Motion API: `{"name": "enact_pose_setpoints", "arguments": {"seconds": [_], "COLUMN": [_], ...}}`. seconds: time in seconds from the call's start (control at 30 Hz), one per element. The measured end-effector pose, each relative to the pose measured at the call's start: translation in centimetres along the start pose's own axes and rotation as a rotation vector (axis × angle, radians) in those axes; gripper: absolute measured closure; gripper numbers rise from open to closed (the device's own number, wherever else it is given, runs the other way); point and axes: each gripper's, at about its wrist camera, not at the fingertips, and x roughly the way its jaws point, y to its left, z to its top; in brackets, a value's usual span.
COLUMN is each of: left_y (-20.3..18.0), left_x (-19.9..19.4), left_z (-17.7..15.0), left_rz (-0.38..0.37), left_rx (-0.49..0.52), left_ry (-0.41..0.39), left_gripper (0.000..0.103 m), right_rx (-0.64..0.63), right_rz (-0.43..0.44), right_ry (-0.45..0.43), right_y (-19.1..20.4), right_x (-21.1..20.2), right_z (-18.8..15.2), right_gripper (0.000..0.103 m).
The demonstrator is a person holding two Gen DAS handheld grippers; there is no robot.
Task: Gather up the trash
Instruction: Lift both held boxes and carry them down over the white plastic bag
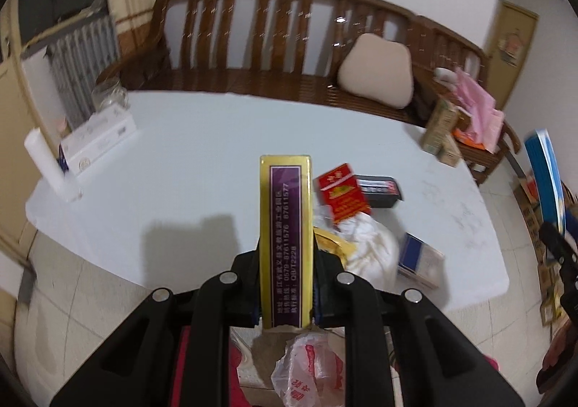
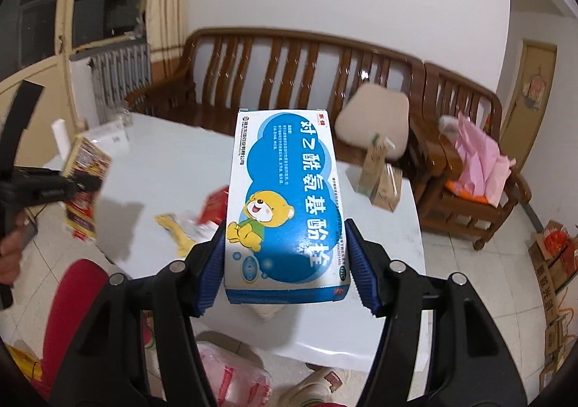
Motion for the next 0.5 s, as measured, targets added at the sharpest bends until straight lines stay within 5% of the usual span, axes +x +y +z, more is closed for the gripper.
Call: {"name": "enact_pose_setpoints", "arguments": {"seconds": [0.5], "left_y": [-3.3], "left_x": [-6.1], "left_z": [-6.1], "left_rz": [-0.012], "left_rx": [0.182], "left_ry": [-0.093], "left_gripper": [0.084], "right_rx": [-0.016], "right_rz": [-0.008], "right_ry": [-0.075], "right_y": [4.6], "right_x": [-8.4], "right_z": [-2.5], "right_gripper": [0.043]}}
